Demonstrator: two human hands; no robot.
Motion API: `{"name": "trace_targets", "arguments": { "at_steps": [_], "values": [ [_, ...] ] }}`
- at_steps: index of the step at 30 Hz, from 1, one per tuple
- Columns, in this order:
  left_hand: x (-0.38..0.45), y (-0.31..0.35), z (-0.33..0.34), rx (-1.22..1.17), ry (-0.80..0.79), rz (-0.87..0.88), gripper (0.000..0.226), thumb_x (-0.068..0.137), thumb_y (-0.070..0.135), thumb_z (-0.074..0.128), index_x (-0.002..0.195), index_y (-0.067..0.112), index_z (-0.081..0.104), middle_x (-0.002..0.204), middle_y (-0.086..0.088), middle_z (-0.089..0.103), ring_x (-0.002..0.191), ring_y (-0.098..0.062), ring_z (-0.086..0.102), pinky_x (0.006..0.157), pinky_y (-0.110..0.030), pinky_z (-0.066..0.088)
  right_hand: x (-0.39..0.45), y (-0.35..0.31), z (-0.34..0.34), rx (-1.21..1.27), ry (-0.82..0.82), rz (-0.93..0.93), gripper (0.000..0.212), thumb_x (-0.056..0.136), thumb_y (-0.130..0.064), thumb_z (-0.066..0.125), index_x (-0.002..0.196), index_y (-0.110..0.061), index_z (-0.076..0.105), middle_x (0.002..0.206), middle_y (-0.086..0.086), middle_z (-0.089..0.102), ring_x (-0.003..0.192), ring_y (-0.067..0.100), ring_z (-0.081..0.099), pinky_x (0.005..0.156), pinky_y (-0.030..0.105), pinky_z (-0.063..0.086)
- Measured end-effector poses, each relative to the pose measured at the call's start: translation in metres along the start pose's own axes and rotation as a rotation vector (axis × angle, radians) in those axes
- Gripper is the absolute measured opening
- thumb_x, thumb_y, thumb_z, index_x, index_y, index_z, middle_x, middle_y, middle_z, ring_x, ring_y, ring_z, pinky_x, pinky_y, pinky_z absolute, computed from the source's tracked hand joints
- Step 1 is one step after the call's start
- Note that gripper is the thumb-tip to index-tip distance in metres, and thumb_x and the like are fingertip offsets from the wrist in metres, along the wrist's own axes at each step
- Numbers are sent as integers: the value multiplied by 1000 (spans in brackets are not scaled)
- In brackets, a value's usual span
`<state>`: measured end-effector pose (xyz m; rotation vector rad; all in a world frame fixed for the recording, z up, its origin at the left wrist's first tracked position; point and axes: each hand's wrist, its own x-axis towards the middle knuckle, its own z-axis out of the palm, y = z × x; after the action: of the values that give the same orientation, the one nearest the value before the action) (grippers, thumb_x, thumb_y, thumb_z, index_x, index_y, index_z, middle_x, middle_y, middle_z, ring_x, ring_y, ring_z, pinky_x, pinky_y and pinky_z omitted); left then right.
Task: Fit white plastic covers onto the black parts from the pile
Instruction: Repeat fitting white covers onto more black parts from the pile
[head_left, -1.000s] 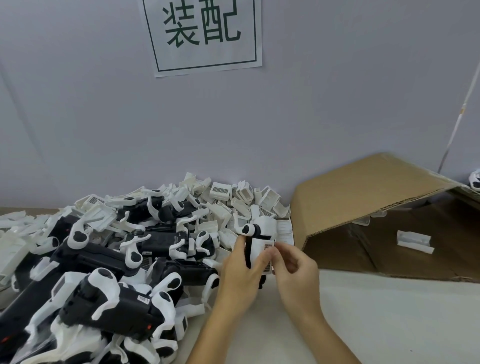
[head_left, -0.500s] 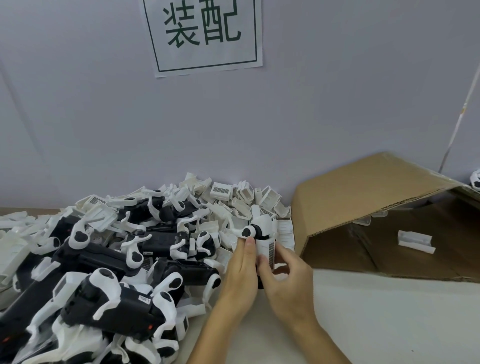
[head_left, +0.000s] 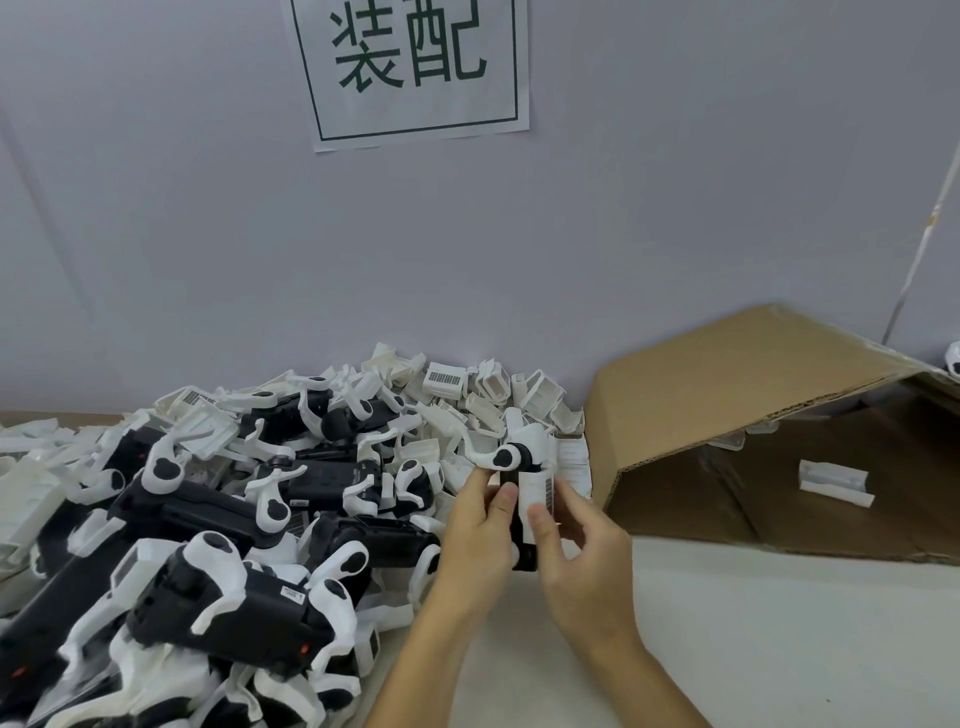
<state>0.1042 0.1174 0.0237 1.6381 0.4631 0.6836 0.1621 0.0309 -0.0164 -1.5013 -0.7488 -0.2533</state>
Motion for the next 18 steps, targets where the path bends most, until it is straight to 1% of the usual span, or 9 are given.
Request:
{"name": "trace_targets", "arguments": {
  "at_steps": [1,2,4,6,7,9,11,14,18],
  "values": [
    [0,0,1,-19,29,-23,22,104,5,44,105,18,62,97,1,73,92,-10,69,77,-22,55,-1,-1,2,-59,8,-16,25,95,-29,64,120,-32,65,114,-12,71,110,6,65,94,30,54],
    [1,-1,1,-48,59,-49,19,104,6,45,105,16,60,100,-3,71,89,-9,69,75,-22,56,-2,-2,4,-111,20,-32,35,94,-34,62,126,-20,66,117,-5,70,112,11,64,96,35,53],
    [2,-2,-1,-85,111,-77,14,104,8,46,104,17,57,105,-6,69,90,-9,69,78,-25,57,-3,-1,6,-101,46,-28,43,92,-34,61,129,-12,65,119,-2,69,112,13,64,96,36,54],
    [3,-3,-4,-112,121,-85,14,104,11,47,106,21,58,111,-6,69,103,-19,68,94,-40,54,-3,-3,6,-4,55,41,27,95,-25,61,122,-29,67,112,-18,72,107,4,66,91,29,55],
    [2,-1,-4,-128,116,-87,16,104,12,48,108,22,59,113,-6,69,106,-22,67,98,-45,52,-1,-3,4,50,37,84,28,97,-20,61,119,-37,64,109,-25,71,106,1,66,88,23,55],
    [0,3,-2,-141,102,-85,22,104,10,47,111,26,61,115,-7,69,109,-24,67,100,-47,51,1,1,2,124,-12,139,32,98,-15,60,123,-35,64,110,-28,71,107,-2,65,85,18,53],
    [-1,3,-1,-147,82,-83,25,104,9,47,109,28,62,116,-9,68,110,-25,66,101,-50,51,1,4,1,129,-66,171,32,98,-13,60,127,-25,66,113,-20,72,109,0,65,90,22,54],
    [0,1,-2,-150,58,-73,26,104,8,47,110,26,64,115,-9,69,108,-24,68,100,-49,51,2,6,2,121,-99,171,30,98,-14,61,127,-20,67,114,-13,72,106,3,66,91,29,55],
    [1,4,-2,-152,45,-43,25,104,6,46,105,18,68,102,-7,76,101,-25,71,90,-38,56,3,2,1,110,-80,123,34,98,-14,61,111,-46,62,107,-16,73,100,3,67,80,17,53]
  ]
}}
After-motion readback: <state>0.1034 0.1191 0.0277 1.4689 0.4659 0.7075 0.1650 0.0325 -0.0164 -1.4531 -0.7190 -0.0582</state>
